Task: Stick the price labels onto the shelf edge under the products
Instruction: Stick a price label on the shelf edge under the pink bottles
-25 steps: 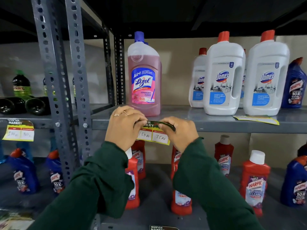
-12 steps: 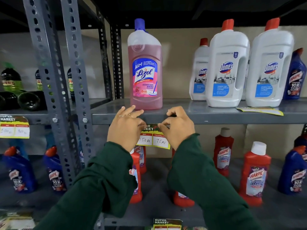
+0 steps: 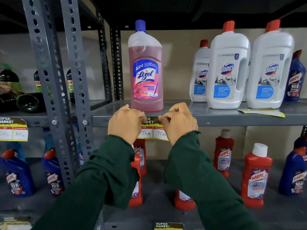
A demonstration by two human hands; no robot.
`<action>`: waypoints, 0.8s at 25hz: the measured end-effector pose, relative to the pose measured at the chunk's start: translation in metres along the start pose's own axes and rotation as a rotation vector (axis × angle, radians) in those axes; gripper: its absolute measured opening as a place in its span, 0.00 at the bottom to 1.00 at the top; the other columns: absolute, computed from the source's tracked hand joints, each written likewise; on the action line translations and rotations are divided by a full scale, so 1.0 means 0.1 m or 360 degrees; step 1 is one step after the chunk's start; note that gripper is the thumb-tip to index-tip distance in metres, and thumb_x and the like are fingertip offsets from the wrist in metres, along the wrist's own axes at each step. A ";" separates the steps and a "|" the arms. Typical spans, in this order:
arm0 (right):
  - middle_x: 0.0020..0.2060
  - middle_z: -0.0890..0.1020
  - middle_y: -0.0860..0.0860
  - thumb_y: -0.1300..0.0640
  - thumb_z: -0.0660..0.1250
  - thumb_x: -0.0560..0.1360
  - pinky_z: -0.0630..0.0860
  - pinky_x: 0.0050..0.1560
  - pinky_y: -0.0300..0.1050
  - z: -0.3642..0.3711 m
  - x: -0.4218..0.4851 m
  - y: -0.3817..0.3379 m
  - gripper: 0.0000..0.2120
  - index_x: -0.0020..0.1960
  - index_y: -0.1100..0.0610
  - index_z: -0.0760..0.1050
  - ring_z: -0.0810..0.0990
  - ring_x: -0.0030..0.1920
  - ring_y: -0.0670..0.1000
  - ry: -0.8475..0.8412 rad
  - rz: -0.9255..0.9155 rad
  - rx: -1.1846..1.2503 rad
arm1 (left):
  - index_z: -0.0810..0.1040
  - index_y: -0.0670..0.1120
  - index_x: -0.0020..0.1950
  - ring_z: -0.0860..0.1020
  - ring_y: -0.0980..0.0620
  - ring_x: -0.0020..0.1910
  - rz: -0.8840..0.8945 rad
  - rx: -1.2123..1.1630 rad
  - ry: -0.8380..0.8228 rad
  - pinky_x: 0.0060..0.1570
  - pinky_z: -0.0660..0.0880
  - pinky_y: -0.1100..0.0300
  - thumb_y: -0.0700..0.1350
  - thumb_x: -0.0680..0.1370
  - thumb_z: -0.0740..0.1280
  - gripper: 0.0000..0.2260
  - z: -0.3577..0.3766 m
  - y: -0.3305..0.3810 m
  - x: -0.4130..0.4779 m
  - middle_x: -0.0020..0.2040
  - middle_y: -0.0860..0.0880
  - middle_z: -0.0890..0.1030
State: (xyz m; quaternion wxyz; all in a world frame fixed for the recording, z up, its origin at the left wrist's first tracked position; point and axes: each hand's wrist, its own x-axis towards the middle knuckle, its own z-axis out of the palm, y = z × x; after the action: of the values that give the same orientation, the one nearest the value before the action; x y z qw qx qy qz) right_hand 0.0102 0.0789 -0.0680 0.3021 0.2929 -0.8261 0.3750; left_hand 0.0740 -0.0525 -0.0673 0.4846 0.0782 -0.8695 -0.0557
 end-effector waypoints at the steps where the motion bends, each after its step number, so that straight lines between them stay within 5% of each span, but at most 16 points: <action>1: 0.44 0.71 0.47 0.51 0.64 0.74 0.67 0.40 0.43 0.01 0.01 0.00 0.11 0.46 0.58 0.79 0.69 0.38 0.52 0.0019 0.0034 0.0007 | 0.83 0.42 0.42 0.78 0.37 0.52 -0.0015 0.0009 -0.0001 0.56 0.72 0.48 0.36 0.72 0.69 0.04 -0.01 0.01 0.00 0.42 0.39 0.85; 4: 0.45 0.72 0.49 0.51 0.63 0.75 0.68 0.40 0.44 0.05 0.02 -0.02 0.11 0.45 0.58 0.78 0.70 0.38 0.53 0.0053 0.0043 -0.0033 | 0.83 0.43 0.39 0.80 0.36 0.41 0.0033 0.0003 0.0070 0.37 0.78 0.45 0.34 0.69 0.71 0.04 0.01 0.01 -0.02 0.35 0.39 0.84; 6: 0.51 0.74 0.52 0.51 0.64 0.75 0.70 0.42 0.46 0.04 0.01 -0.03 0.10 0.45 0.58 0.78 0.75 0.41 0.56 0.0060 0.0046 -0.0048 | 0.83 0.42 0.39 0.80 0.38 0.35 0.0072 -0.0029 0.0091 0.33 0.78 0.46 0.35 0.69 0.72 0.03 0.04 -0.01 -0.03 0.34 0.40 0.84; 10: 0.64 0.70 0.54 0.54 0.66 0.73 0.71 0.59 0.51 0.03 0.01 0.00 0.17 0.60 0.57 0.71 0.74 0.60 0.56 0.0091 -0.0017 0.0066 | 0.82 0.43 0.47 0.81 0.40 0.44 0.0021 -0.0174 0.0068 0.48 0.78 0.44 0.39 0.71 0.71 0.06 0.08 -0.05 -0.03 0.44 0.42 0.85; 13: 0.72 0.63 0.55 0.50 0.63 0.75 0.52 0.74 0.51 0.06 0.11 0.01 0.25 0.68 0.59 0.61 0.55 0.73 0.54 -0.0087 -0.0153 -0.0018 | 0.79 0.43 0.55 0.78 0.43 0.55 0.0044 -0.0284 0.0068 0.63 0.64 0.49 0.42 0.74 0.67 0.10 0.12 -0.03 0.01 0.53 0.42 0.83; 15: 0.70 0.68 0.56 0.44 0.58 0.75 0.48 0.74 0.53 0.10 0.16 0.04 0.27 0.66 0.60 0.63 0.54 0.74 0.54 -0.0188 -0.0187 -0.0181 | 0.79 0.44 0.56 0.76 0.44 0.58 0.0078 -0.0228 0.0026 0.65 0.62 0.46 0.47 0.76 0.60 0.13 0.18 -0.02 0.02 0.55 0.43 0.82; 20: 0.53 0.82 0.58 0.39 0.57 0.74 0.60 0.70 0.50 0.10 0.16 0.06 0.24 0.53 0.59 0.76 0.75 0.58 0.57 -0.0178 -0.0160 -0.0250 | 0.81 0.45 0.50 0.79 0.46 0.54 0.0105 -0.0002 0.0108 0.61 0.66 0.49 0.50 0.77 0.54 0.18 0.30 -0.13 -0.05 0.49 0.46 0.85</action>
State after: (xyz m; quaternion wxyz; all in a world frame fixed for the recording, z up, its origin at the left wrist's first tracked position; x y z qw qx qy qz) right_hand -0.0073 0.0706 -0.0647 0.2959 0.3300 -0.8527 0.2764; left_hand 0.0516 -0.0635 -0.0894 0.5155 0.0511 -0.8546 -0.0374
